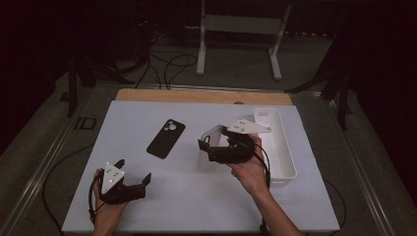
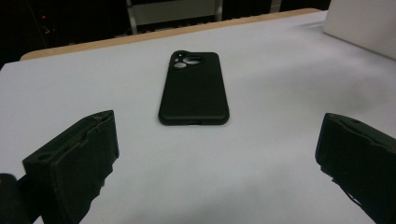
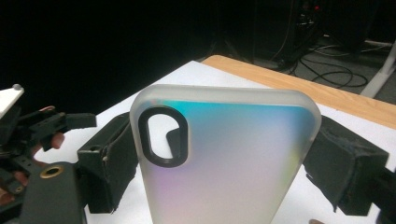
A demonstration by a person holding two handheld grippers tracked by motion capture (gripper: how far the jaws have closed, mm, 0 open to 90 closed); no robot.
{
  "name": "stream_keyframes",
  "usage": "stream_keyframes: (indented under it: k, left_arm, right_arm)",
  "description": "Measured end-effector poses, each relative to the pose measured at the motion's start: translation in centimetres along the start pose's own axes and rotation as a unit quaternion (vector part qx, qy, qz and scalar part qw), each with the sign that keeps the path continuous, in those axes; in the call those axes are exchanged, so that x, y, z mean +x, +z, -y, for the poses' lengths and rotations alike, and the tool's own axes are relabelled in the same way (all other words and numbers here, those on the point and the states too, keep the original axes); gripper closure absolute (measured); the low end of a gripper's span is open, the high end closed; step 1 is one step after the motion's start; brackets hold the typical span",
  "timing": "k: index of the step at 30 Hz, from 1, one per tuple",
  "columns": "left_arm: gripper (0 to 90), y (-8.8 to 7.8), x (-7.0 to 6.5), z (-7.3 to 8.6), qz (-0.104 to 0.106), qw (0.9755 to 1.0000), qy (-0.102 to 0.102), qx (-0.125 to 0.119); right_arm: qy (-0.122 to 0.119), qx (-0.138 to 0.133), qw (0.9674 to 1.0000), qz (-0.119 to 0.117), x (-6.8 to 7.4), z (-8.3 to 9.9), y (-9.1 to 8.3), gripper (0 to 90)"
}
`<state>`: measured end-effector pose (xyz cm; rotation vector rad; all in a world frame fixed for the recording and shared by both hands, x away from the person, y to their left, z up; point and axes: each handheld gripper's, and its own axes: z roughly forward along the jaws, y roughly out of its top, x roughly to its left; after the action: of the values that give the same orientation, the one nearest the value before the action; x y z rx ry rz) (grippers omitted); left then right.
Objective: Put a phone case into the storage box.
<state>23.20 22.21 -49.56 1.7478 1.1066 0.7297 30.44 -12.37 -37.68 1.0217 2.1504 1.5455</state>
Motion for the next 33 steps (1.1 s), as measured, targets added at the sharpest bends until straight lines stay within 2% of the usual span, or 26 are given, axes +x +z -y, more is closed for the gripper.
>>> stream_keyframes:
  k: [17, 33]
  left_arm:
    - [0.0, 0.1, 0.0, 0.0, -0.011, 0.9999, 0.002, -0.004]
    - [0.2, 0.0, 0.0, 0.0, -0.018, 0.9998, 0.001, -0.007]
  right_arm:
    - [0.001, -0.008, 0.9995, 0.030, -2.3, -2.0, -0.1, 16.5]
    - [0.005, -0.012, 0.9975, 0.070, -5.2, -3.8, 0.5, 16.6]
